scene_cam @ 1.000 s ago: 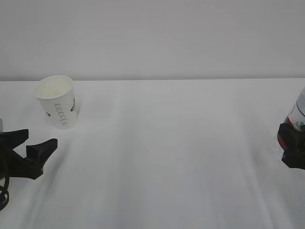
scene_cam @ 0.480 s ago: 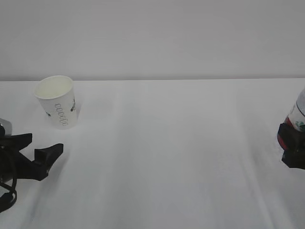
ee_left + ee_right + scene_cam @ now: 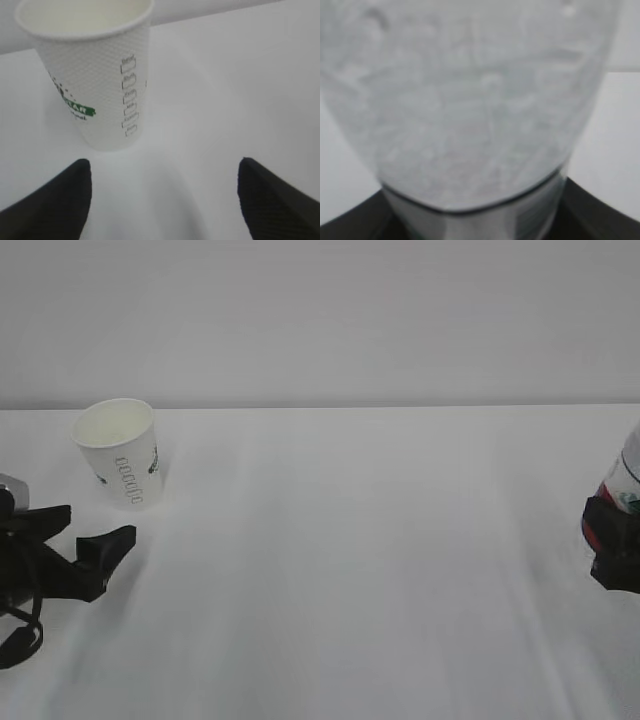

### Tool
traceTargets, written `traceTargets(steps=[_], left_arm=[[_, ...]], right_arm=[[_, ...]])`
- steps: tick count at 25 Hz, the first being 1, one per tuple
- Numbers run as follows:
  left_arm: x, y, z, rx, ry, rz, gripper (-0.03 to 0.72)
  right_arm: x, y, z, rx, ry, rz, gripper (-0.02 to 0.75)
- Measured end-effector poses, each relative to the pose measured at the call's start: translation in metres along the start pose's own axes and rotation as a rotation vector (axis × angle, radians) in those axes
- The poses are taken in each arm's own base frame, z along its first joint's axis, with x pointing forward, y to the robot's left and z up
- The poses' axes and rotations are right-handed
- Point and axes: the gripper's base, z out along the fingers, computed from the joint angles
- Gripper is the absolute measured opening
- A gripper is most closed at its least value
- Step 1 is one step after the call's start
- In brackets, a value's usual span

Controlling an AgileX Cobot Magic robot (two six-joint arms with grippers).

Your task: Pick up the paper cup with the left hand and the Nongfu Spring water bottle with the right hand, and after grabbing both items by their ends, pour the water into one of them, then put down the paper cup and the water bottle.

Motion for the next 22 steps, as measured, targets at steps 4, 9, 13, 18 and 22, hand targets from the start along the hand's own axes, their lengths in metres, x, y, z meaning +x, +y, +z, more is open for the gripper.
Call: traceTargets(steps=[4,9,13,18,22], left_arm=[[-0.006,0.003,0.011,-0.011,-0.03,0.001,0.679],[-0.002,0.008,0.022,-0.039,-0.022,-0.014,0.687],[0.005,0.011,0.033,-0.05,-0.006,-0.022,0.691],[0.01,0.014,0.048,-0.053,0.001,-0.025,0.691],[0.011,0.016,0.055,-0.061,-0.005,-0.027,0.691]], right_arm=[[-0.003,0.0,0.002,-0.002,-0.012,-0.001,0.449],[-0.003,0.0,0.002,-0.002,-0.012,-0.001,0.449],[-0.003,-0.001,0.002,0.006,-0.012,0.003,0.449],[-0.003,-0.001,0.002,0.016,-0.012,0.009,0.449],[-0.003,-0.001,0.002,0.016,-0.012,0.009,0.449]])
